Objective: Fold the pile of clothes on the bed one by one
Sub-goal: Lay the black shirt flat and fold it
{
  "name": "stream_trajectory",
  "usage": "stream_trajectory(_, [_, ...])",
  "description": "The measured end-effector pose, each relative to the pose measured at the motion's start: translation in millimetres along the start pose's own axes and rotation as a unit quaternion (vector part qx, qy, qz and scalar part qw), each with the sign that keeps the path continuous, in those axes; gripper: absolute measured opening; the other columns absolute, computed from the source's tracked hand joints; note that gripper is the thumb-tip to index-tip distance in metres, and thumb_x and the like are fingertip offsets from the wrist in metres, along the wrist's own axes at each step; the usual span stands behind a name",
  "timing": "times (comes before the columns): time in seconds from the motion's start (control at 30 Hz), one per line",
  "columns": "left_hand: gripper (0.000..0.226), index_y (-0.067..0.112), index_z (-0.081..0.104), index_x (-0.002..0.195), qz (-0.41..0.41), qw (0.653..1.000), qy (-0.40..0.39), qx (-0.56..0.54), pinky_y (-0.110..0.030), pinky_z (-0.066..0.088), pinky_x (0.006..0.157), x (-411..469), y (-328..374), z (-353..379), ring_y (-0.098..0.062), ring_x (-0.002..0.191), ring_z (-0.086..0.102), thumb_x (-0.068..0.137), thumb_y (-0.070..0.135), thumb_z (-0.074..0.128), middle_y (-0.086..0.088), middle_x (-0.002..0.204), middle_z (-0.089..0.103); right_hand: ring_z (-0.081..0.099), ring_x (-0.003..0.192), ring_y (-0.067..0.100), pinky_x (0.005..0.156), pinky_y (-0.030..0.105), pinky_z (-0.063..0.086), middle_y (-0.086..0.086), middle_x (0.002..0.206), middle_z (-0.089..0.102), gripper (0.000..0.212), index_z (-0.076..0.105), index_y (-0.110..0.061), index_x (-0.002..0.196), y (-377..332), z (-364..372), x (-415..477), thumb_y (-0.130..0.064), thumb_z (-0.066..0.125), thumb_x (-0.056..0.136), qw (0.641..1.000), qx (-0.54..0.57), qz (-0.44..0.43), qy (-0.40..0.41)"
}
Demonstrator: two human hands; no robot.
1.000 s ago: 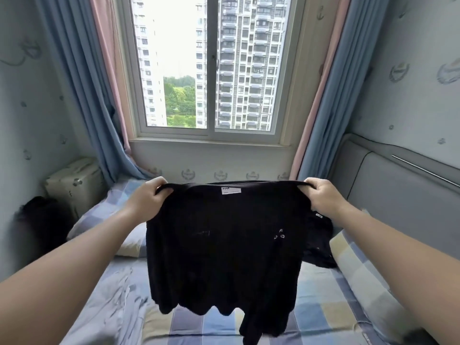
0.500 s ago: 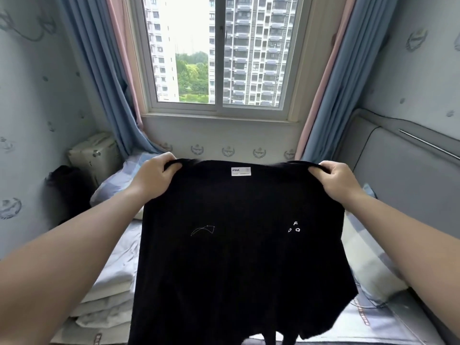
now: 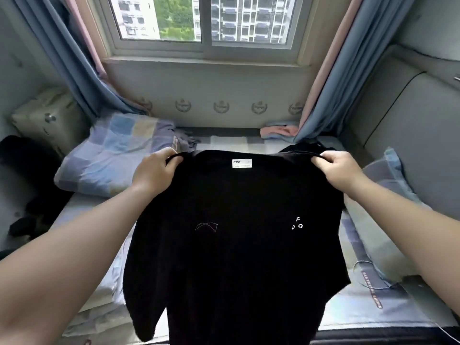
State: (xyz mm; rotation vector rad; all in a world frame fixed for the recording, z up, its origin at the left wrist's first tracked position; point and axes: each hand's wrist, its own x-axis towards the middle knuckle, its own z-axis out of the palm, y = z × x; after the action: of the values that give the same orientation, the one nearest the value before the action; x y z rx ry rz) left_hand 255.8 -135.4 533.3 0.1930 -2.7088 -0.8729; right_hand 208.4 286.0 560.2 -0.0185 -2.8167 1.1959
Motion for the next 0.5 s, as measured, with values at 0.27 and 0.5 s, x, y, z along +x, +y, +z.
stream_trajectory(0.27, [0.026, 0.022, 0.070, 0.106, -0.105, 0.988, -0.065, 0.092, -0.046, 0.052, 0.082, 92, -101, 188, -0.038, 0.104, 0.060, 0.102, 0.039, 0.051, -0.012, 0.104, 0.068, 0.053, 0.071, 0.030, 0.066, 0.038, 0.042, 0.013, 0.066, 0.058, 0.038, 0.062, -0.002, 0.070, 117, 166, 122, -0.029, 0.060, 0.096, 0.984, -0.115, 0.099, -0.094])
stream_trajectory(0.5, [0.021, 0.022, 0.063, 0.091, -0.198, 0.977, -0.077, 0.011, -0.039, 0.053, 0.082, 153, -201, 390, -0.025, 0.094, 0.067, 0.102, 0.030, 0.047, 0.008, 0.081, 0.073, 0.066, 0.062, 0.022, 0.061, 0.031, 0.052, 0.006, 0.070, 0.072, 0.030, 0.061, -0.005, 0.078, 262, 342, 225, -0.025, 0.052, 0.098, 0.971, 0.013, 0.229, -0.059])
